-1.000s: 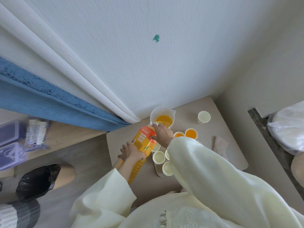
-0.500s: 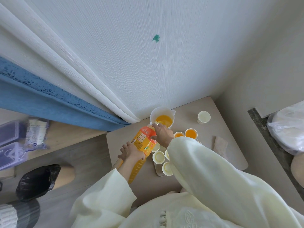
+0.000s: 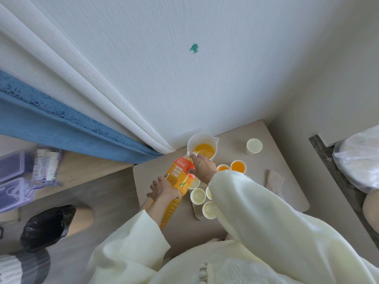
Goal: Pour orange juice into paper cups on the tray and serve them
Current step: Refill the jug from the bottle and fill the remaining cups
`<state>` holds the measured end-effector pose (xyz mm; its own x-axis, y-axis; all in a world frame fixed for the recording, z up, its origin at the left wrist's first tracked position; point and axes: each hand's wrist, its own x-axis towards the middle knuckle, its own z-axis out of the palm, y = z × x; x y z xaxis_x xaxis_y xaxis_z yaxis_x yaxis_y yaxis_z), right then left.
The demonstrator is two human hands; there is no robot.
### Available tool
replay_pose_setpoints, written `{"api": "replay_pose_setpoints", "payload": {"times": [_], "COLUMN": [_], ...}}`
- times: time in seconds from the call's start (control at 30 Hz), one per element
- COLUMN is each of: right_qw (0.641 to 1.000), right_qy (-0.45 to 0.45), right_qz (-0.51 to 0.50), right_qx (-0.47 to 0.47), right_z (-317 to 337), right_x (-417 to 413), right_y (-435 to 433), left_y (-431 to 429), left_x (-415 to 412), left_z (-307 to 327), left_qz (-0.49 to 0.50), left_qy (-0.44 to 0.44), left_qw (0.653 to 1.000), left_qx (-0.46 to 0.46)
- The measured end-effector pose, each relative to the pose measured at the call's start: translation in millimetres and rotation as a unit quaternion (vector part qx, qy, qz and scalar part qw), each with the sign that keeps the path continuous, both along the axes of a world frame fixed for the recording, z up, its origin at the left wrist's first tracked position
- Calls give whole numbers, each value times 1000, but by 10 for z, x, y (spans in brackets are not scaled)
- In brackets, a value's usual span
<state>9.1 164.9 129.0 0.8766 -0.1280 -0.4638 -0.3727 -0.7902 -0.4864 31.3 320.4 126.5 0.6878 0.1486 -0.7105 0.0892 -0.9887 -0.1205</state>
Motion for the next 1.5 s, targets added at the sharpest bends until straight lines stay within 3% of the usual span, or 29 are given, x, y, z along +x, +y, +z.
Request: {"api": "replay_pose_setpoints", "payload": {"times": [1.1,1.5], "right_qw": [1000,991], "right_qy": [-15,-118], "right_qz": [-1,-24], "right_qx": [-3,-65], "right_z": [-7,-4], "right_x": [40,79], "right_y": [-13,-168], "left_y": [8,-87], "left_x": [22,95], "left_z": [22,-32], "left_qz": [5,31], "left_qy": [-17,-57], "left_qw": [1000,995], "left_qx": [-11,-77]}}
